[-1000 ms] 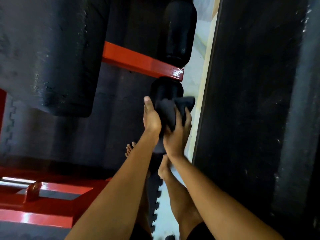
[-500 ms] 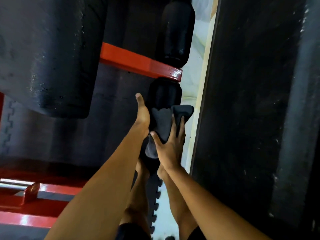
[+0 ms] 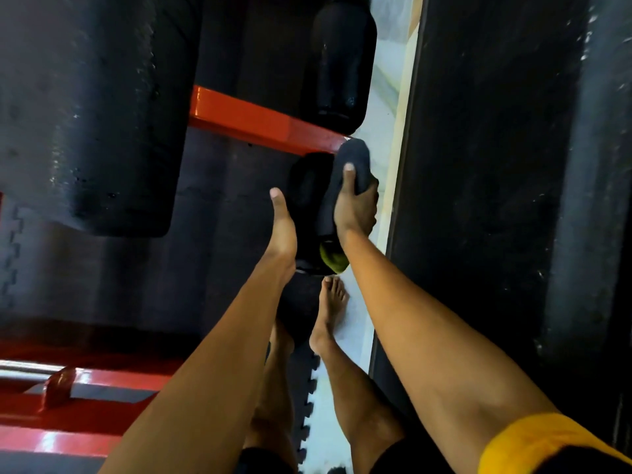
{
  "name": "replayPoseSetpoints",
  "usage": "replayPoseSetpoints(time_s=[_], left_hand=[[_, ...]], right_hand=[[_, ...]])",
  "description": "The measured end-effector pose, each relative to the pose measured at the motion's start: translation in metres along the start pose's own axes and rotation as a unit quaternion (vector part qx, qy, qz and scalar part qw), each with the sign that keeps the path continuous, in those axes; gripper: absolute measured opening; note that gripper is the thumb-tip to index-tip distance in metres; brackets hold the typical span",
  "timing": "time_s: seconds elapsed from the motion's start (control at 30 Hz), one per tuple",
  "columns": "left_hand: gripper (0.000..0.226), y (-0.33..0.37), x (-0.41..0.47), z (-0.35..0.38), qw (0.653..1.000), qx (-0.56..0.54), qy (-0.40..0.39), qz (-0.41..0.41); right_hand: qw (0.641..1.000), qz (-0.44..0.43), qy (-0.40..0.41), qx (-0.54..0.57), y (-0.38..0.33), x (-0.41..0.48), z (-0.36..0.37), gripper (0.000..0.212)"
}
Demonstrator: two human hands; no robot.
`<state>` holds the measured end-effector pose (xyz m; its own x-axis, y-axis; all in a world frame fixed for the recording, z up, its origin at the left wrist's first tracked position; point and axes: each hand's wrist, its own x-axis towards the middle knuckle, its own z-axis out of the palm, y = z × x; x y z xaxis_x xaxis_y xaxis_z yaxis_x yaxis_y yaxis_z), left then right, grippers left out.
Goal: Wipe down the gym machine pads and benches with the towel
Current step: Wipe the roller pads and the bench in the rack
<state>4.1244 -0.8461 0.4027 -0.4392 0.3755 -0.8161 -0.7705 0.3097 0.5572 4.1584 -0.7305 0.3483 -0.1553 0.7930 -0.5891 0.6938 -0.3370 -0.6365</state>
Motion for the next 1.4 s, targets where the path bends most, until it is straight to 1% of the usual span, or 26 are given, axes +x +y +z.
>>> replayPoseSetpoints(time_s=[0.03, 0.07, 0.1, 0.13, 0.2, 0.23, 0.27, 0.3, 0.33, 0.4, 0.43, 0.47, 0.5, 0.53, 0.6, 0.67, 0.73, 0.83, 0.9, 0.97, 1.0, 1.03, 1.13, 1.17, 1.27, 1.4], left_hand=[[0.076, 0.0, 0.0, 0.001, 1.0, 0.002, 0.0, -0.002], [0.08, -0.002, 0.003, 0.001, 1.0, 0.006, -0.003, -0.007], [0.083, -0.002, 0.004, 0.001, 1.0, 0.009, 0.002, -0.009], [0.085, -0.002, 0.005, 0.001, 1.0, 0.004, 0.012, -0.015], [0.089, -0.003, 0.008, 0.0, 0.999, -0.004, 0.021, -0.036], [0.089, -0.003, 0.008, 0.0, 0.999, -0.017, 0.024, -0.045], [0.088, -0.001, 0.005, 0.0, 0.999, -0.015, 0.022, -0.043], [0.084, 0.001, 0.003, 0.0, 0.999, -0.012, 0.01, -0.036], [0.081, 0.002, 0.003, 0.0, 1.0, -0.007, 0.003, -0.026], [0.078, 0.002, 0.001, 0.002, 1.0, -0.003, 0.012, -0.014], [0.082, 0.004, -0.004, 0.003, 1.0, 0.005, 0.022, -0.005], [0.094, 0.003, -0.006, 0.005, 1.0, 0.014, 0.026, -0.008], [0.104, 0.001, -0.008, 0.007, 0.999, 0.023, 0.03, -0.008], [0.105, 0.001, -0.009, 0.007, 0.999, 0.025, 0.031, -0.008], [0.084, 0.003, -0.014, 0.002, 0.999, 0.022, 0.032, -0.014], [0.082, 0.005, -0.013, -0.008, 0.998, 0.017, 0.049, -0.023], [0.088, 0.008, -0.01, -0.016, 0.998, -0.001, 0.061, -0.017], [0.096, 0.011, 0.005, -0.013, 0.998, -0.028, 0.043, -0.037], [0.102, -0.01, 0.026, -0.01, 0.996, -0.041, 0.04, -0.066], [0.116, -0.042, 0.052, -0.012, 0.994, -0.042, 0.07, -0.067], [0.116, -0.049, 0.052, -0.008, 0.994, -0.024, 0.093, -0.055], [0.11, -0.043, 0.038, 0.001, 0.994, 0.0, 0.107, -0.036], [0.08, -0.002, -0.022, 0.028, 0.993, 0.055, 0.098, 0.033], [0.081, -0.005, -0.023, 0.028, 0.993, 0.058, 0.097, 0.04], [0.105, -0.014, -0.004, 0.009, 0.995, 0.017, 0.098, 0.02], [0.088, 0.005, 0.004, -0.007, 0.995, -0.049, 0.082, -0.033]], right_hand=[[1.0, 0.015, 0.001, 0.016, 0.001, -0.002, -0.001, 0.073], [1.0, 0.002, 0.006, 0.001, 0.002, -0.008, 0.0, 0.072], [0.998, -0.047, 0.015, -0.049, 0.004, -0.019, 0.0, 0.074], [0.983, -0.132, 0.023, -0.124, 0.007, -0.03, 0.0, 0.077], [0.918, -0.293, 0.023, -0.267, 0.015, -0.043, 0.002, 0.086], [0.893, -0.339, 0.017, -0.295, 0.017, -0.04, 0.004, 0.085], [0.883, -0.367, 0.018, -0.292, 0.017, -0.032, 0.004, 0.082], [0.889, -0.369, 0.022, -0.27, 0.016, -0.025, 0.004, 0.078], [0.907, -0.345, 0.023, -0.242, 0.014, -0.02, 0.004, 0.075], [0.955, -0.244, 0.007, -0.171, 0.009, -0.016, 0.004, 0.073], [0.975, -0.18, -0.003, -0.13, 0.009, -0.013, 0.003, 0.074], [0.988, -0.121, -0.015, -0.093, 0.008, -0.009, 0.0, 0.074], [0.994, -0.078, -0.027, -0.068, 0.007, -0.006, -0.004, 0.075], [0.996, -0.055, -0.037, -0.056, 0.006, -0.004, -0.008, 0.077], [0.997, -0.041, -0.047, -0.047, 0.009, -0.005, -0.013, 0.079], [0.996, -0.061, -0.042, -0.051, 0.018, -0.02, -0.012, 0.077], [0.989, -0.123, -0.031, -0.082, 0.035, -0.048, -0.013, 0.077], [0.956, -0.241, -0.019, -0.168, 0.072, -0.092, -0.018, 0.08], [0.936, -0.279, -0.019, -0.212, 0.087, -0.103, -0.02, 0.08], [0.933, -0.274, -0.024, -0.232, 0.079, -0.091, -0.019, 0.08], [0.934, -0.268, -0.018, -0.237, 0.068, -0.079, -0.016, 0.079], [0.935, -0.263, -0.006, -0.239, 0.053, -0.064, -0.011, 0.077], [0.945, -0.24, 0.005, -0.221, 0.012, -0.024, 0.001, 0.071], [0.948, -0.231, 0.006, -0.218, 0.006, -0.018, 0.005, 0.069], [0.944, -0.243, 0.027, -0.222, 0.011, -0.026, 0.008, 0.07], [0.917, -0.326, 0.035, -0.229, 0.066, -0.073, -0.009, 0.07]])
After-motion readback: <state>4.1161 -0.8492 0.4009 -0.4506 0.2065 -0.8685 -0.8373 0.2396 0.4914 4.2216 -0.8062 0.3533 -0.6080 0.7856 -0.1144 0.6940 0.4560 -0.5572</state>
